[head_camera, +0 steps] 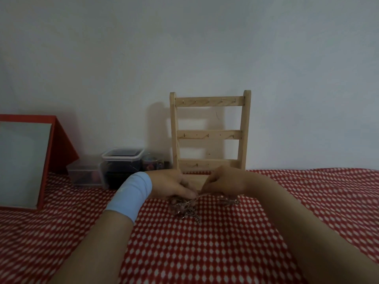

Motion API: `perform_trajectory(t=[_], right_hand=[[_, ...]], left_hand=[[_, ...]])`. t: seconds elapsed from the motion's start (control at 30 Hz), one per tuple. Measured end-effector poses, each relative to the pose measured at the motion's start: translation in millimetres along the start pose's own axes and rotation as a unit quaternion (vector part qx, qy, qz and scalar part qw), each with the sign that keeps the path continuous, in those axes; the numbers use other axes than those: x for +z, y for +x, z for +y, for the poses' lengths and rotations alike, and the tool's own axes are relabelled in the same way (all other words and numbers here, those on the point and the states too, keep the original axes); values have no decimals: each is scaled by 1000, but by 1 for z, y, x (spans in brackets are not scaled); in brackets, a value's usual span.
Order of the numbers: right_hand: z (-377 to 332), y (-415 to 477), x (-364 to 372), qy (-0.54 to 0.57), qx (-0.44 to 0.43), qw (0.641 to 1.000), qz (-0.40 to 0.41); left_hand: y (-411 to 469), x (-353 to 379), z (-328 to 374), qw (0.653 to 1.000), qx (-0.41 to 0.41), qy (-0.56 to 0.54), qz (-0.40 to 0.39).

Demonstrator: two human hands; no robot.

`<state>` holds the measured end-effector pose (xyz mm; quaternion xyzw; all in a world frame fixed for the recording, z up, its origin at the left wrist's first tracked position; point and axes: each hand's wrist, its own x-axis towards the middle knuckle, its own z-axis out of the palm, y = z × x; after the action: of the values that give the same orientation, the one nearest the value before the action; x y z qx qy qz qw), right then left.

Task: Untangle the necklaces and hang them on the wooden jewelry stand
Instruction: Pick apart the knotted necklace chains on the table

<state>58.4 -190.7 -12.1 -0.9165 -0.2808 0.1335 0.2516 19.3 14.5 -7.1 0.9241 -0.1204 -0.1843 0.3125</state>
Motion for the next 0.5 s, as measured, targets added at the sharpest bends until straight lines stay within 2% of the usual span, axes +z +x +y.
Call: perform_trajectory(t=[0.13, 0.27, 0.33, 0.4, 0.43, 0.5], right_hand=[[0, -3, -3, -38, 28, 999, -14], [-2, -3, -2, -19, 6, 999, -25], [-5, -1, 6, 76, -33, 996, -11], [-6, 2, 15, 272, -49, 961, -32], [-6, 3, 17, 334, -48, 940, -46], [-2, 5, 20, 350, -35, 935, -44]], left_hand=[[-3, -1, 6, 999, 3, 47, 8], [0, -1, 4, 998, 24, -23, 52], [4, -1, 2, 995, 38, -32, 83], [6, 0, 0, 991, 47, -55, 113], [7, 0, -1, 988, 50, -90, 118], [8, 0, -3, 980, 51, -149, 120]])
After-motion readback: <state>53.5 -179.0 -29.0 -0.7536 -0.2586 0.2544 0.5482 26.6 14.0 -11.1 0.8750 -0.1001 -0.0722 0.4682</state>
